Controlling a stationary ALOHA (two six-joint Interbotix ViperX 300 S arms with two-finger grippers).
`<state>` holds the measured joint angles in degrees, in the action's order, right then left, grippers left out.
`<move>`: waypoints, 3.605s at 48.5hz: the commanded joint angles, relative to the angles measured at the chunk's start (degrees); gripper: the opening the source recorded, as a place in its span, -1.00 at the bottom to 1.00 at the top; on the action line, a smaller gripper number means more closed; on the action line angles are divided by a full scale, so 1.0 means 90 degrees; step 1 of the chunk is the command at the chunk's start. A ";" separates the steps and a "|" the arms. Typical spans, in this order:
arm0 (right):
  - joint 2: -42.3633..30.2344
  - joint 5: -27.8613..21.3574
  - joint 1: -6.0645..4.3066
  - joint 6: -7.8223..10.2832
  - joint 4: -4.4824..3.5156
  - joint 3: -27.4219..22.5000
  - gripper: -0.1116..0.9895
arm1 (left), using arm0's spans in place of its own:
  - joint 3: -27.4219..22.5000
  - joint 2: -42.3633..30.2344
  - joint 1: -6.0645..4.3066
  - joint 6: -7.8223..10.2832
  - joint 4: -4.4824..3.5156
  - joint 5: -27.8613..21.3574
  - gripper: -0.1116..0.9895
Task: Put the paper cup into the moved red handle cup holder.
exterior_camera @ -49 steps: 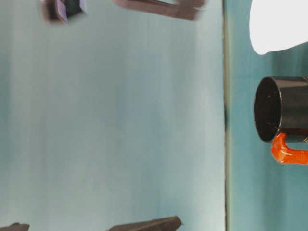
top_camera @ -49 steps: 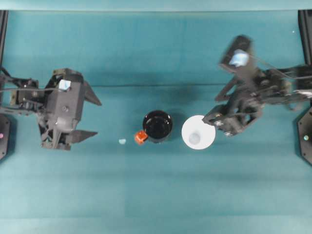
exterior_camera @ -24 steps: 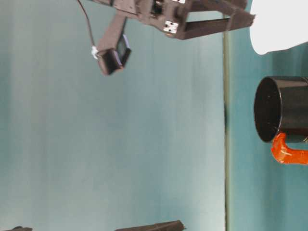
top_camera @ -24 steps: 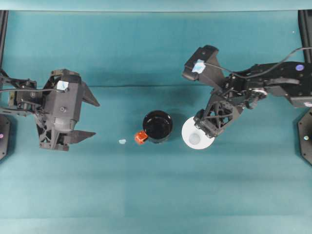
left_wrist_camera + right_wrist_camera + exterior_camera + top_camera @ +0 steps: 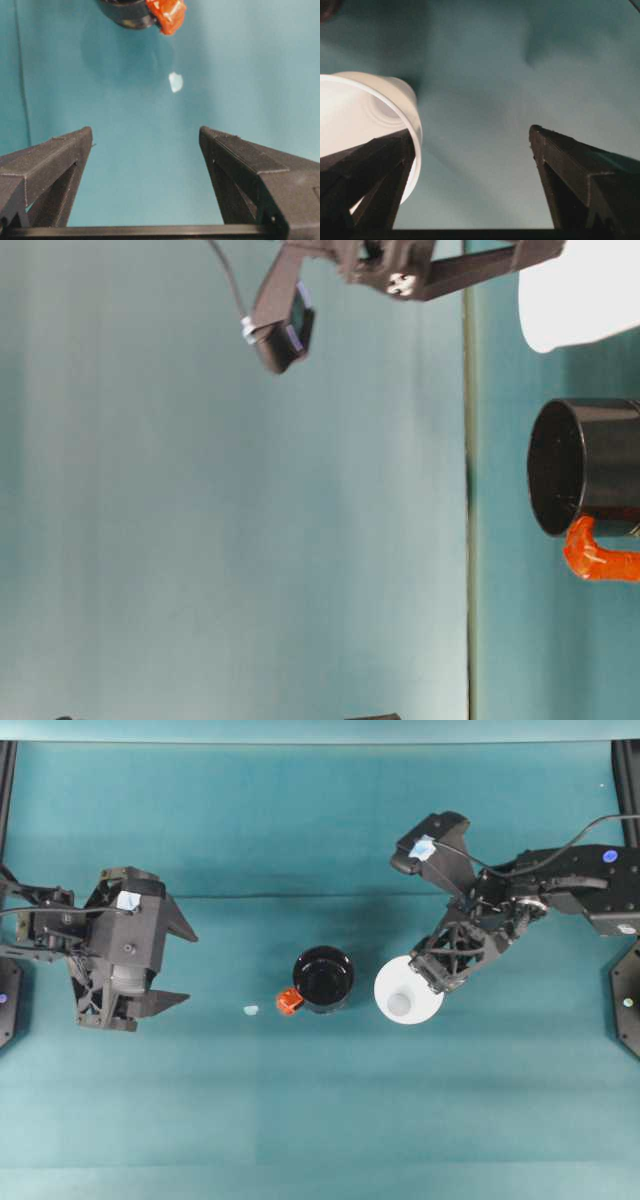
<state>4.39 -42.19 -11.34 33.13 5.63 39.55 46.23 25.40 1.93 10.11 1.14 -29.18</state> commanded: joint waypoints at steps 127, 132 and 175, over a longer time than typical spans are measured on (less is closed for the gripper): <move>-0.1465 0.0020 -0.0078 -0.0010 0.0742 -0.2559 -0.99 | 0.0166 -0.0352 0.0078 0.0010 0.0010 0.0547 0.92; -0.1602 0.0088 -0.0049 -0.0010 0.0742 -0.2480 -0.99 | 0.0156 -0.0352 0.0078 0.0020 0.0010 0.0713 0.92; -0.1816 0.0234 0.0234 0.0000 0.0742 -0.2539 -0.99 | 0.0166 -0.0352 0.0078 0.0029 0.0010 0.0840 0.92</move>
<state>-12.30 -40.34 -9.40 33.22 12.39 17.67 48.34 21.97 2.55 10.28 1.14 -21.97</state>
